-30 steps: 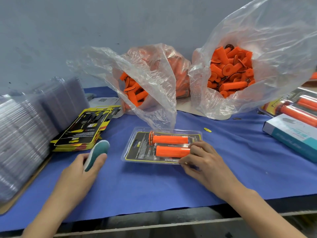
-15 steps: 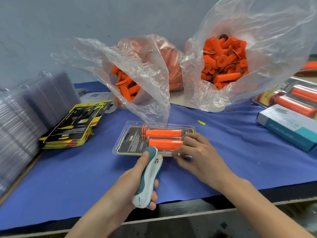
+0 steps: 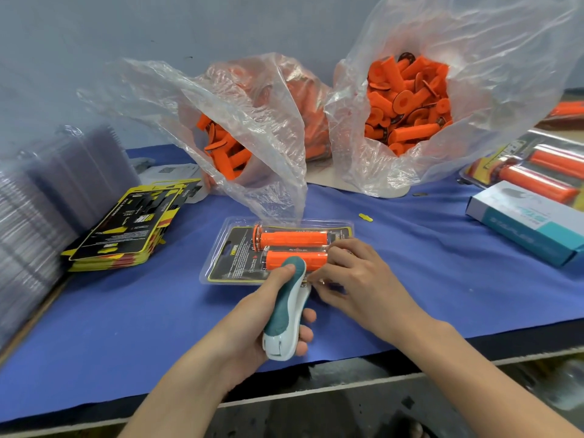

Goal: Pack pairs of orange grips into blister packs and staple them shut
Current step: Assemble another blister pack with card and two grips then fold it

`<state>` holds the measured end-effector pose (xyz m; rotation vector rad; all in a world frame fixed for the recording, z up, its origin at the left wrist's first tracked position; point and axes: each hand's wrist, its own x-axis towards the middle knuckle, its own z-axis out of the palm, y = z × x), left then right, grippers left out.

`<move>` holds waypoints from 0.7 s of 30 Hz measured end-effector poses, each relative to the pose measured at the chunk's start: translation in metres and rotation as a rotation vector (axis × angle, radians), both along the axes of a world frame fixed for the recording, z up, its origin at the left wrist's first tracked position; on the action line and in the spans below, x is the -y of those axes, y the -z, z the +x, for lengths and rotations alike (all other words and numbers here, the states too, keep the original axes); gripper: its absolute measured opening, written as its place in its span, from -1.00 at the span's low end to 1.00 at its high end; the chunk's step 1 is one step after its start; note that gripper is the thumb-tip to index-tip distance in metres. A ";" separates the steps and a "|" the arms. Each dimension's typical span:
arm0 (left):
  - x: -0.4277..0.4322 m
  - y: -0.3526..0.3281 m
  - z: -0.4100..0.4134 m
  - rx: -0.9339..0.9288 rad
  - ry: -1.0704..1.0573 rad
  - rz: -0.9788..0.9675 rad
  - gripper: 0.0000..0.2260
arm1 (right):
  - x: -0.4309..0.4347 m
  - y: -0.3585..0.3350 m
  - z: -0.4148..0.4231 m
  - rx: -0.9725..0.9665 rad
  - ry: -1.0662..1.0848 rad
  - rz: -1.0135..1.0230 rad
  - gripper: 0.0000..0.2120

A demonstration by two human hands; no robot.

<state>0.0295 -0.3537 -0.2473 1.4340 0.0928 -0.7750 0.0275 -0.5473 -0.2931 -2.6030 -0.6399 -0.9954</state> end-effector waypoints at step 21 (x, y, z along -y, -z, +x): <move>-0.007 -0.005 0.001 -0.012 -0.065 -0.025 -0.48 | -0.003 -0.002 -0.001 -0.013 0.021 -0.008 -0.90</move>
